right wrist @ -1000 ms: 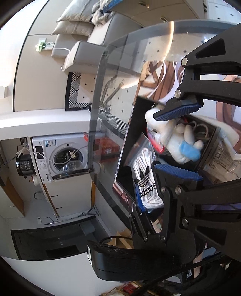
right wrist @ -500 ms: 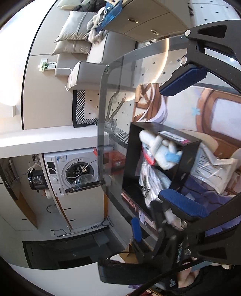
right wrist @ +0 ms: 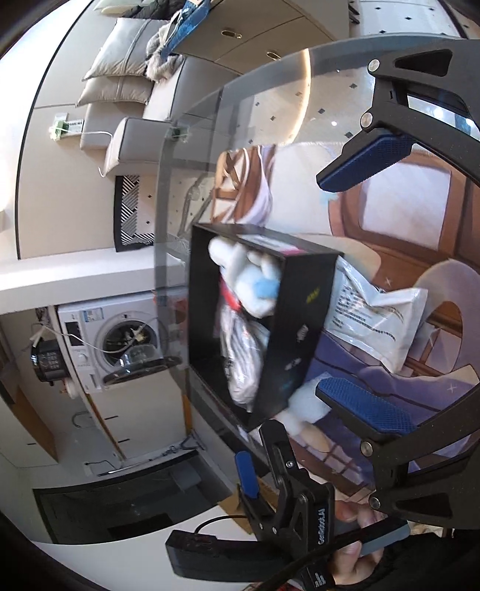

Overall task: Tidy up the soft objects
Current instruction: 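Lower the left gripper onto the white foam block while the right gripper reaches the white sachet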

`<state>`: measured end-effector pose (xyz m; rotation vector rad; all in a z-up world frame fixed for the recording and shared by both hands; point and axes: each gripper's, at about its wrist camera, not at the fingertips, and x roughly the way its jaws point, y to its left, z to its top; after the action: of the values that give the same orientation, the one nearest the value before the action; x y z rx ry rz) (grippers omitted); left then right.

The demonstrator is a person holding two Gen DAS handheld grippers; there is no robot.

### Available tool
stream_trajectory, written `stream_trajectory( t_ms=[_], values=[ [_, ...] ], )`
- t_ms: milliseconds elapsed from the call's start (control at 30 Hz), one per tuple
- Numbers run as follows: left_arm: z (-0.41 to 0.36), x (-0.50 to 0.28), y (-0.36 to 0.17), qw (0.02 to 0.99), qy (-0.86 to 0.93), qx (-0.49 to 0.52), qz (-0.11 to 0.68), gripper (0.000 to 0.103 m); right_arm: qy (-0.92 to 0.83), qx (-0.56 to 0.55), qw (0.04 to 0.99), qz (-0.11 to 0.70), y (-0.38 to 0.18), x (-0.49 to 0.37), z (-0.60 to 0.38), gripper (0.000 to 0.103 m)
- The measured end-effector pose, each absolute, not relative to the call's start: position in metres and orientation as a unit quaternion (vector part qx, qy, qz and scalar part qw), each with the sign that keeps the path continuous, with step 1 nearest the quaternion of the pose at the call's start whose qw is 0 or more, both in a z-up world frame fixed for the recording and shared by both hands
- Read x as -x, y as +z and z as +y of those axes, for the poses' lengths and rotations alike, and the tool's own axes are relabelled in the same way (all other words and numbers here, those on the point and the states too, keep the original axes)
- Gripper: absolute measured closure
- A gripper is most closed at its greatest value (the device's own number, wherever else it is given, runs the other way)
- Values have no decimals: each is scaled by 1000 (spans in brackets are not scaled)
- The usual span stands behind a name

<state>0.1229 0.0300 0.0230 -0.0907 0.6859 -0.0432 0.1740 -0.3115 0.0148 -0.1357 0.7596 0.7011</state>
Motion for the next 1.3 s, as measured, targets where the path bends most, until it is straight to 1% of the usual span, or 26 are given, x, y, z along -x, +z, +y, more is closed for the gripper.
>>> stream_trajectory(
  t_ms=[400, 767, 1300],
  values=[
    [26, -124, 4, 931, -20, 41, 363, 0, 319, 80, 843, 425, -22, -184, -290, 1],
    [28, -129, -6, 925, -19, 39, 378, 0, 286, 150, 843, 431, -40, -180, -264, 1],
    [20, -134, -16, 910, -55, 31, 410, 0, 290, 154, 838, 435, -41, -191, -292, 1]
  ],
)
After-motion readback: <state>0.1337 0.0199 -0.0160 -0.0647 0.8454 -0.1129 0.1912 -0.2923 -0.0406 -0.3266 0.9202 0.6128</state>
